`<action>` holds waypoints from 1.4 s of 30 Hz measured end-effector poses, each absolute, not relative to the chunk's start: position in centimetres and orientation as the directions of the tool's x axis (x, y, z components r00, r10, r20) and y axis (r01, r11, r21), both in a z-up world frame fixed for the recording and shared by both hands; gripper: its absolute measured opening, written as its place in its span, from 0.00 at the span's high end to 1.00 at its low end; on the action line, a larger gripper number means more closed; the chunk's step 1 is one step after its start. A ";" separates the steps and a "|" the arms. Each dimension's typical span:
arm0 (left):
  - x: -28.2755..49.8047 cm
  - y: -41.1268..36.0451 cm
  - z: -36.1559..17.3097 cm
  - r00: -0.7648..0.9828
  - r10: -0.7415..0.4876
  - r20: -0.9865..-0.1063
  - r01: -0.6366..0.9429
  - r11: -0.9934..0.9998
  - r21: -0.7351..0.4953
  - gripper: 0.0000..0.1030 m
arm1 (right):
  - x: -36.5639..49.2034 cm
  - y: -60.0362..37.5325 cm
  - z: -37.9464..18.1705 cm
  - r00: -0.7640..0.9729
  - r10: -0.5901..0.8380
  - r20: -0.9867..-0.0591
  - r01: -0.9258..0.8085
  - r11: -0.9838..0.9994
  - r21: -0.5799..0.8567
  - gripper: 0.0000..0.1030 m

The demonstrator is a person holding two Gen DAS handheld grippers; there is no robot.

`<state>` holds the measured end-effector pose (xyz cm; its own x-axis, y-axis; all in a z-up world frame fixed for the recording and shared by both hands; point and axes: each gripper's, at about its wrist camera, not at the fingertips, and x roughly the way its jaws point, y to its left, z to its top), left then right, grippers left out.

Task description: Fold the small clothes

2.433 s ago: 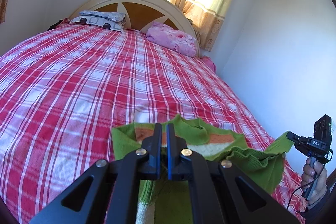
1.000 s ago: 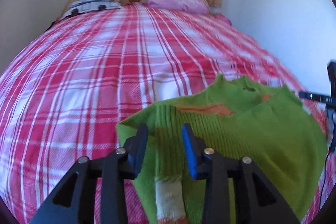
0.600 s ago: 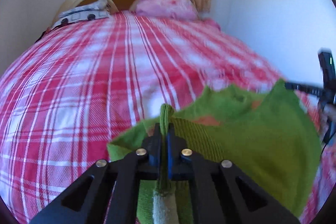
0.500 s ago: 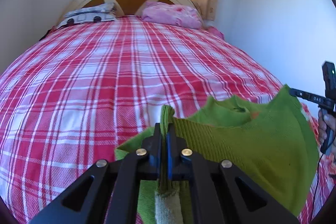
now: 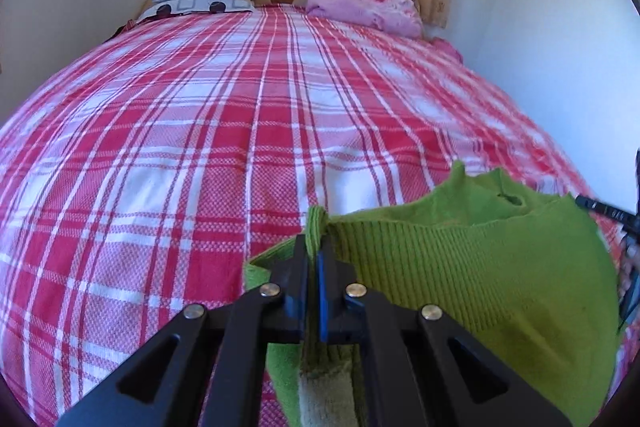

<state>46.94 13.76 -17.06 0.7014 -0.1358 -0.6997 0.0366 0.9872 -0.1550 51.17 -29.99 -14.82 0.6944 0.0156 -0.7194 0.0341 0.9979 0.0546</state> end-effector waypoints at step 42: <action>30.8 14.8 -19.1 0.632 -0.043 -0.774 -0.016 0.998 -0.069 0.02 | 33.2 -18.7 -17.3 0.603 0.057 -0.796 -0.223 0.970 -0.099 0.36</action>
